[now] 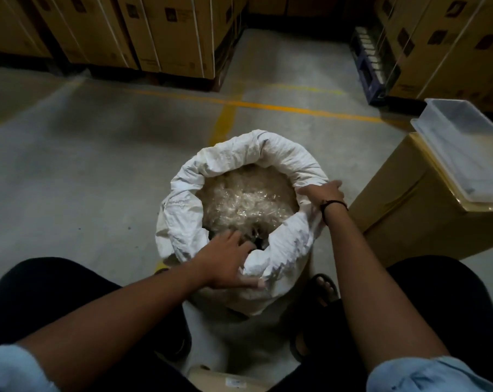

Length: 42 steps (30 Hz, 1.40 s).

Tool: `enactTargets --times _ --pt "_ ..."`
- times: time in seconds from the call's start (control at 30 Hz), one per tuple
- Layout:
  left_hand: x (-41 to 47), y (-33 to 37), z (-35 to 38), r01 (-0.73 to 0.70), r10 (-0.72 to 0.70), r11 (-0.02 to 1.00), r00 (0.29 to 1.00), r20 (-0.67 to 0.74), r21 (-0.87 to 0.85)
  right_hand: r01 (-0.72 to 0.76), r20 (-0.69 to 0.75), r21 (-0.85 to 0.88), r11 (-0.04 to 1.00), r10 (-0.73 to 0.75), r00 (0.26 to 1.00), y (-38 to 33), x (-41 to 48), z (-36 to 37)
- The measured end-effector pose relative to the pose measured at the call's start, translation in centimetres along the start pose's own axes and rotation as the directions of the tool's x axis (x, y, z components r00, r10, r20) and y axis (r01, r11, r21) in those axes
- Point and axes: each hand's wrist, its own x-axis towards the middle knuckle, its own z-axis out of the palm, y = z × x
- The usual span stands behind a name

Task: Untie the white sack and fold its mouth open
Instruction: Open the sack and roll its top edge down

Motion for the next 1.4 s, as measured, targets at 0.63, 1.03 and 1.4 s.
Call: enactTargets --times 0.63,1.03,1.4 --pt "16.9 -15.0 -6.4 0.401 -0.398 0.916 0.907 -0.138 -0.001 0.536 0.198 -0.619 0.574 -0.546 0.814 -6.6 9.2 6.6" --pt "19.4 -20.6 -11.7 0.085 -0.421 0.560 0.886 -0.194 -0.824 0.390 0.367 -0.528 0.754 -0.212 0.906 -10.4 12.8 4.9" --pt "17.0 -21.8 -11.9 0.353 -0.552 0.259 0.818 0.161 -0.899 0.422 -0.089 -0.275 0.864 -0.459 0.884 -9.8 13.1 4.2"
